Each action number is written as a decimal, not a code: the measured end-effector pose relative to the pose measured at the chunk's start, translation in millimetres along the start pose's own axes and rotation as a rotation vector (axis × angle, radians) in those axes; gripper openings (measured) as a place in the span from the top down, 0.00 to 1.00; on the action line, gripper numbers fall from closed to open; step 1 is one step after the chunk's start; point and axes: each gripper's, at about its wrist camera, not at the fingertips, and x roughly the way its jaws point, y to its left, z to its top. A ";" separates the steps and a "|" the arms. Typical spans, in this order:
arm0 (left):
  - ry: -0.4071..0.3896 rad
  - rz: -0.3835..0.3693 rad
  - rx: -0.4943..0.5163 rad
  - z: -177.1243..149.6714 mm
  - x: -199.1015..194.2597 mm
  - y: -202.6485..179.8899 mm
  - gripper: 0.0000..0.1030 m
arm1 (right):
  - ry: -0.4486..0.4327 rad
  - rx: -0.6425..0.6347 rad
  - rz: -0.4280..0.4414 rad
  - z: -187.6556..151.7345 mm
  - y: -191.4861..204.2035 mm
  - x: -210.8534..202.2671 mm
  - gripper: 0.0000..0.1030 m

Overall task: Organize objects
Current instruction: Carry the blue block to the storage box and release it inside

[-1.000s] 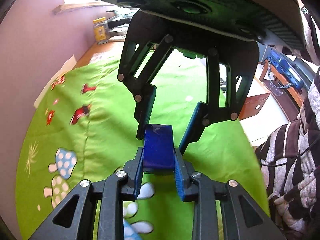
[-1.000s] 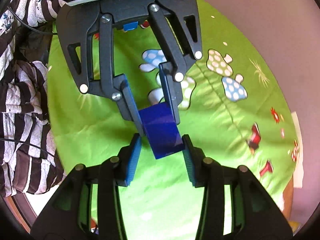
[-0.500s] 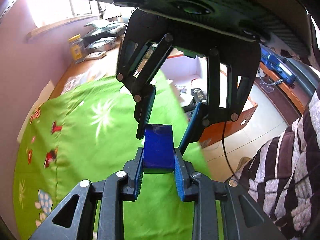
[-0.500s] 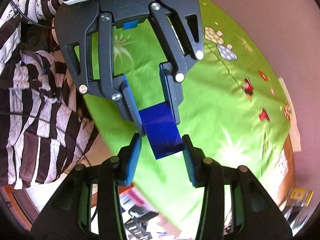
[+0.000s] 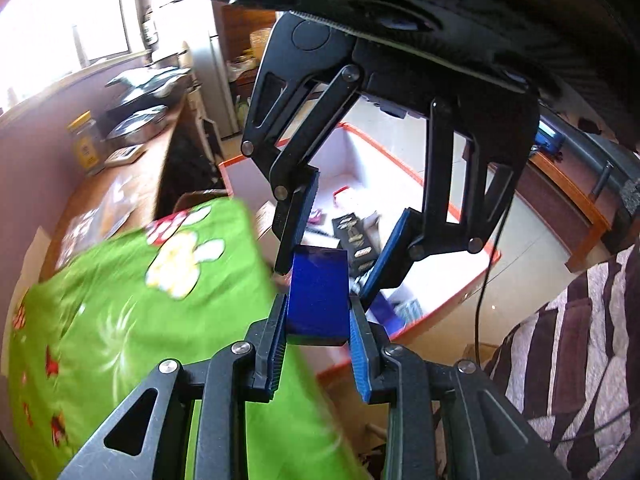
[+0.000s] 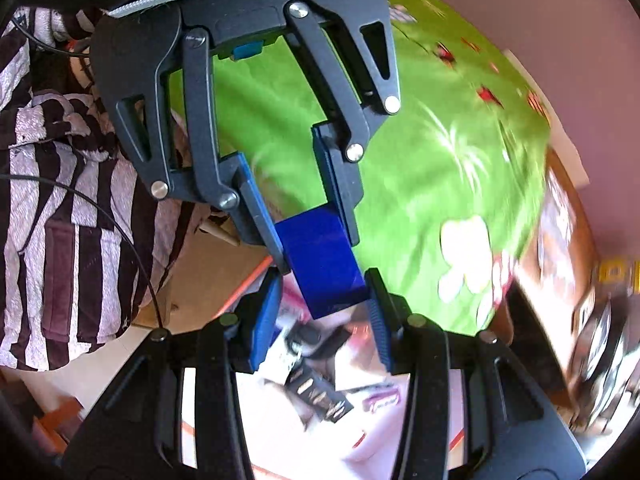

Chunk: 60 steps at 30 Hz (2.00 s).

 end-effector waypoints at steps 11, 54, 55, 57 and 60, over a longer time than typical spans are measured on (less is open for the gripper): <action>0.044 0.016 0.032 51.1 52.2 -24.7 0.62 | -0.032 0.199 -0.080 -74.4 -7.2 2.0 0.55; 0.126 0.330 -0.563 54.3 85.5 -81.8 0.09 | -0.147 1.473 -0.441 -195.6 28.0 -7.9 0.13; 0.127 0.329 -0.563 54.2 85.9 -81.7 0.09 | -0.149 1.472 -0.438 -195.4 27.9 -8.0 0.13; 0.128 0.328 -0.562 54.6 86.3 -81.9 0.09 | -0.149 1.467 -0.441 -194.9 27.9 -8.4 0.12; 0.127 0.325 -0.562 55.0 85.7 -81.6 0.09 | -0.148 1.467 -0.444 -195.5 28.1 -9.1 0.12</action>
